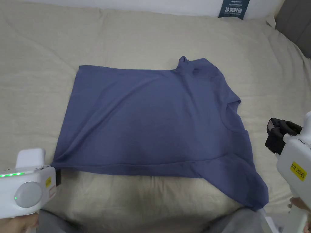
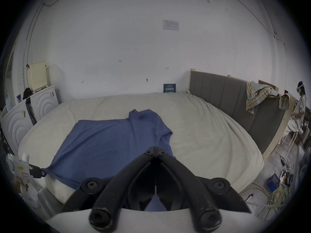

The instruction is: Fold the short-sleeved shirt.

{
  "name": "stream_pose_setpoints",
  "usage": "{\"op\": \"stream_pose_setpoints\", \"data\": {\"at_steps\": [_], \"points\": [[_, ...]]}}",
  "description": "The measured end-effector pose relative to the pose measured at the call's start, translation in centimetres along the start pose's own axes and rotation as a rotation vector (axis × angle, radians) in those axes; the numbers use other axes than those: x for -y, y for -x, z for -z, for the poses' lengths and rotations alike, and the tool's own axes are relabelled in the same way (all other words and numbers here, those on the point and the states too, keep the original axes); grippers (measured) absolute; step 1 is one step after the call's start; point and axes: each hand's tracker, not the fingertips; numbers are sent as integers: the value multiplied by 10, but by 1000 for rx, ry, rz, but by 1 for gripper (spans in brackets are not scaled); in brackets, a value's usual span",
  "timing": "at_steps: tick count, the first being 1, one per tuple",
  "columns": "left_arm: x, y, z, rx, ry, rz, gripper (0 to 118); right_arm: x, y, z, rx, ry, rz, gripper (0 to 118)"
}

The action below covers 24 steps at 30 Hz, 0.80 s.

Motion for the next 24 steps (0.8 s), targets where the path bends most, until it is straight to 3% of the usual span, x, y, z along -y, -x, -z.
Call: {"op": "stream_pose_setpoints", "data": {"at_steps": [5, 6, 9, 10, 16, 22, 23, 24], "points": [[-9, 5, -13, 26, -28, -60, 3, 9, -32, 11, -24, 228, 37, 1], [-10, 5, -15, 28, -31, -66, 3, 14, -37, 13, -29, 265, 36, 8], [-13, 1, -16, 30, -37, -74, 3, 32, -54, 28, -21, 445, 55, 84], [-13, 0, -16, 30, -38, -74, 3, 41, -56, 30, -22, 485, 70, 95], [-14, -3, -13, 27, -25, -59, 3, 95, -67, 58, 27, 684, 86, 95], [-13, -9, -13, 19, -13, -57, 3, 126, -62, 80, 41, 753, 110, 92], [-12, -9, -12, 18, -9, -57, 3, 128, -61, 81, 36, 751, 110, 75], [-12, -9, -12, 15, -6, -58, 3, 127, -59, 80, 26, 746, 106, 44]]}}
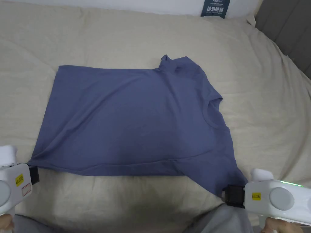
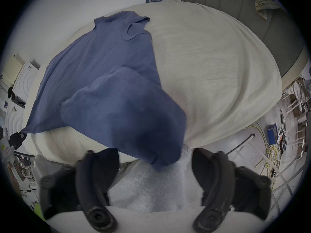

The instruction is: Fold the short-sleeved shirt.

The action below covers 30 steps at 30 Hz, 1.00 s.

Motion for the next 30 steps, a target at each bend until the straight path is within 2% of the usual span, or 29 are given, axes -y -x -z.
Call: {"op": "stream_pose_setpoints", "data": {"at_steps": [1, 3, 5, 6, 9, 13, 16, 21, 27, 30], "points": [[0, -1, 1, -3, 3, -1, 3, 0, 2, -1, 11, -14, -10, 0], [0, 0, 1, -5, 10, -4, 3, -1, -3, -6, 29, -49, 8, 0], [-1, 0, 1, -7, 14, -12, 3, -9, -15, -15, -61, -1, 45, 0], [-3, 1, 0, -4, 15, -19, 3, -11, -19, -23, -76, -13, 49, 0], [-12, 4, -5, 5, 9, -47, 3, -21, -20, -53, -61, -76, 6, 0], [-35, 5, -12, 35, -30, -103, 3, -50, -25, -92, -141, -187, 51, 0], [-60, 1, -15, 52, -73, -132, 3, -77, -11, -113, -162, -250, 40, 0], [-104, -15, 1, 44, -125, -142, 3, -132, 25, -110, -60, -335, -70, 0], [-149, -22, 51, 19, -93, -156, 3, -202, 61, -64, 27, -350, -92, 0], [-165, -24, 78, -7, -61, -147, 3, -237, 73, -35, 41, -339, -74, 0]]}}
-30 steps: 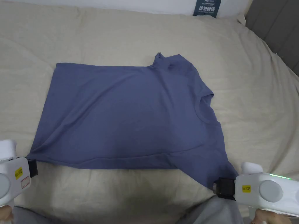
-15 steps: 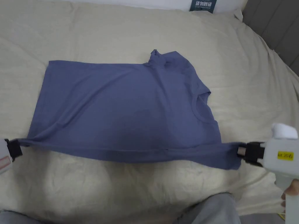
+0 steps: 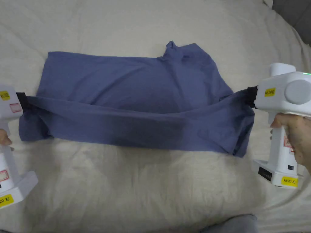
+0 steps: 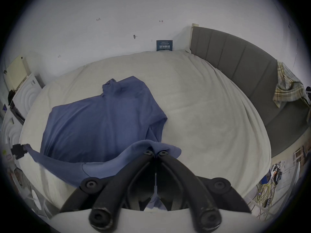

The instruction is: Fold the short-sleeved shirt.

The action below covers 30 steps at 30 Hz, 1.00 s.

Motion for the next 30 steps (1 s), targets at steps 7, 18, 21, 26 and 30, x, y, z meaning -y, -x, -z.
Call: {"op": "stream_pose_setpoints", "data": {"at_steps": [7, 18, 21, 26, 30], "points": [[-14, -9, 57, -45, 68, 27, 3, -40, 24, 66, 12, 18, 2, 0], [-25, -16, 53, -32, -37, 20, 118, -52, 31, 73, -34, 34, -20, 95], [-26, -14, 19, -32, -107, 80, 118, -47, 28, 32, -53, -31, -54, 95], [-3, -12, -52, -22, -284, 212, 118, -14, 20, -62, -95, -243, -89, 95], [35, -10, -106, -2, -402, 286, 118, 34, 21, -136, -70, -449, -117, 95]]}}
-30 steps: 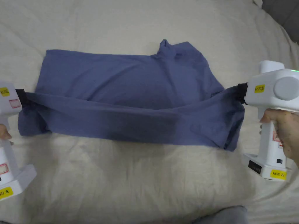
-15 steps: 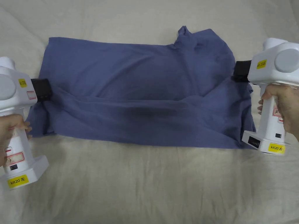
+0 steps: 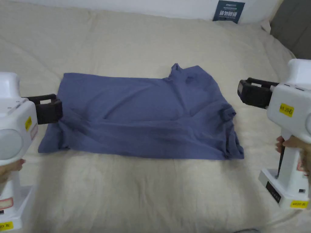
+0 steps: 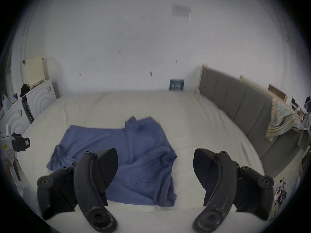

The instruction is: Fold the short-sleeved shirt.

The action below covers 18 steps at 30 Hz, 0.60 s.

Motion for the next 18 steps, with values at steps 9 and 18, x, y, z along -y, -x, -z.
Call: {"op": "stream_pose_setpoints", "data": {"at_steps": [9, 18], "points": [[33, -20, -84, 48, -149, 17, 32, 52, 29, -109, 17, -200, 13, 68], [30, -27, -107, 121, -167, -27, 0, 58, 17, -122, 6, -201, 122, 0]]}}
